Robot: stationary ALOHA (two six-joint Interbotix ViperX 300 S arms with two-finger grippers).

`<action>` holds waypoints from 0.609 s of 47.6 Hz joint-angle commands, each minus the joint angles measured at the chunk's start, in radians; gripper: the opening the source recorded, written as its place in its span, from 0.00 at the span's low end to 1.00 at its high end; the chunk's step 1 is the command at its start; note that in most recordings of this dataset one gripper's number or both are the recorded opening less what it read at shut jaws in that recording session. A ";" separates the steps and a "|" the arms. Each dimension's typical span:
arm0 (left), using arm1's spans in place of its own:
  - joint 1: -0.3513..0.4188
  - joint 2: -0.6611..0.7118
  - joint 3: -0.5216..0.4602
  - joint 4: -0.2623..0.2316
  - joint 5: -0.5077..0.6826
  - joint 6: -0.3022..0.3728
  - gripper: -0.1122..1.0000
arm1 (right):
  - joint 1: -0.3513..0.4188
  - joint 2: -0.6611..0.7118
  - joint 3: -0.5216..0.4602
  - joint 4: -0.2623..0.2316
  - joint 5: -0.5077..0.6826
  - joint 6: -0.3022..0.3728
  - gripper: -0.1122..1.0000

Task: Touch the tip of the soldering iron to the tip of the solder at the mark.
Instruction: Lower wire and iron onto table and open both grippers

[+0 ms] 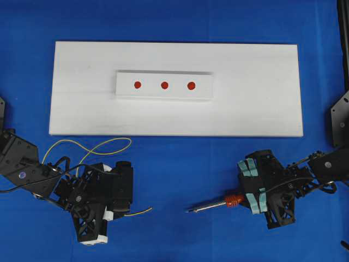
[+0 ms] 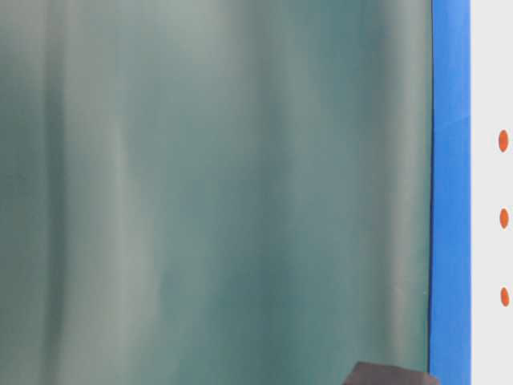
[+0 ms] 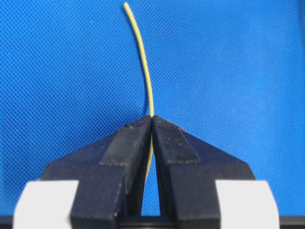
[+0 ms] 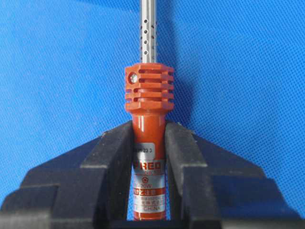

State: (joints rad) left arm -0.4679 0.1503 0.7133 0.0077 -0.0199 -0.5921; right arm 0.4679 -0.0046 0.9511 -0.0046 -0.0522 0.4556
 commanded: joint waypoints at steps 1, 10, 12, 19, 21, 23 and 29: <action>0.002 -0.015 -0.012 0.000 -0.008 0.003 0.12 | 0.005 -0.008 -0.009 0.003 -0.009 0.000 0.16; 0.002 -0.018 -0.015 0.000 -0.005 0.002 0.32 | 0.005 -0.008 -0.014 0.003 -0.009 0.002 0.22; 0.002 -0.021 -0.017 0.000 0.000 0.002 0.43 | 0.005 -0.008 -0.017 0.003 -0.008 0.002 0.30; 0.003 -0.063 -0.020 0.002 0.037 0.017 0.82 | 0.005 -0.029 -0.028 0.003 0.009 0.000 0.70; 0.008 -0.084 -0.020 0.000 0.055 0.020 0.89 | 0.003 -0.046 -0.031 0.000 0.021 -0.003 0.81; 0.012 -0.109 -0.021 0.000 0.074 0.026 0.89 | 0.000 -0.072 -0.034 -0.002 0.046 -0.009 0.90; 0.034 -0.202 -0.025 0.003 0.140 0.074 0.85 | -0.021 -0.170 -0.046 -0.028 0.143 -0.014 0.87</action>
State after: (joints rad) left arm -0.4510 0.0230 0.7087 0.0077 0.0936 -0.5354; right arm 0.4617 -0.0982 0.9311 -0.0169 0.0430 0.4433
